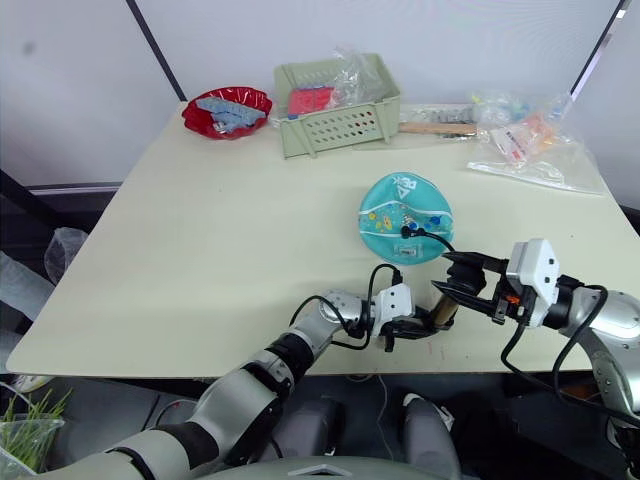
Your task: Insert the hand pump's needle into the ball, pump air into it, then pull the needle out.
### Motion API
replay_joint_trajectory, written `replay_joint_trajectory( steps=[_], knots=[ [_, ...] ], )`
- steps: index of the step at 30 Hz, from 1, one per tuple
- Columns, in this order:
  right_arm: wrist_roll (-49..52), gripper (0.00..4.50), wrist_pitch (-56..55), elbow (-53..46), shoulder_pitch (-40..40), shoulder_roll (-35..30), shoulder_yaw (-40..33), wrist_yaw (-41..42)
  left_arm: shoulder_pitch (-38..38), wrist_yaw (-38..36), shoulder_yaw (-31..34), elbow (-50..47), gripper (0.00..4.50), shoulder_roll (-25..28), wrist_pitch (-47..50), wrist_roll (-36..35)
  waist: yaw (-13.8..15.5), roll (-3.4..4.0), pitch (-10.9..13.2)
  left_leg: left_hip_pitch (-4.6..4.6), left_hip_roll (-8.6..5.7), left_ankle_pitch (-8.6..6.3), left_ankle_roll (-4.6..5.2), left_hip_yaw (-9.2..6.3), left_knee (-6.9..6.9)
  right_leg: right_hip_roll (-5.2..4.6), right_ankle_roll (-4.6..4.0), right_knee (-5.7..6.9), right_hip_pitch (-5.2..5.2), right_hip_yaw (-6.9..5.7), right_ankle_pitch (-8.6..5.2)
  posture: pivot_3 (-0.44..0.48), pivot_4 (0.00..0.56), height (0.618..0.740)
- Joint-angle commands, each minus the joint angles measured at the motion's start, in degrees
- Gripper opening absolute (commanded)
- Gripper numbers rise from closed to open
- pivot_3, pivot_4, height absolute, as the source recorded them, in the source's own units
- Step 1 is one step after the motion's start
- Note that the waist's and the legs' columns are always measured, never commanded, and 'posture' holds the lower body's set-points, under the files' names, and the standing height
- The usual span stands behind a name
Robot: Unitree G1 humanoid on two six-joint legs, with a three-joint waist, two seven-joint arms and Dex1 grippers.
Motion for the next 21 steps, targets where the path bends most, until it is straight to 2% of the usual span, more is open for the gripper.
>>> replay_joint_trajectory(
  steps=[1, 5, 9, 21],
  knots=[
    [-3.77, 1.67, -0.49, 4.09, 1.83, 0.48, 2.42, 0.5, 0.63, 0.2, 0.29, 1.49, 0.98, 0.19, 0.89, 0.93, 0.01, 0.0, -0.04, 0.01, 0.0, 0.0, 0.0, -0.01, 0.0, 0.0, -0.05, -0.01, 0.01, 0.0, 0.03, 0.0, 0.15, 0.74],
    [-0.71, 1.67, -0.48, 2.66, 1.2, -0.23, 0.07, 1.32, 0.78, 0.38, 0.33, 1.57, 0.98, 0.03, 0.86, 1.01, 0.01, -0.03, -0.07, 0.0, 0.0, 0.0, 0.0, -0.06, 0.02, 0.0, -0.1, -0.02, 0.05, -0.05, 0.06, 0.0, 0.15, 0.74],
    [10.24, 1.67, 5.6, -2.06, -3.88, -4.62, -7.95, 2.49, 0.82, -0.5, -0.02, 1.65, 0.98, 0.16, 1.15, 1.24, 0.02, 0.21, 0.09, -0.07, -0.02, 0.0, 0.0, -0.08, 0.05, -0.04, -0.11, -0.03, 0.02, -0.08, 0.07, 0.0, 0.15, 0.74],
    [29.49, 1.67, 24.68, -3.8, -16.99, -16.93, -21.22, 0.22, 1.23, -2.36, 0.12, 2.16, 0.98, 0.04, -1.08, 1.69, 0.12, 0.5, 0.19, -0.93, -0.07, 0.0, 0.0, -0.25, 0.04, -0.11, -0.26, -0.06, -0.76, -0.22, 0.15, 0.0, 0.15, 0.74]
  ],
)
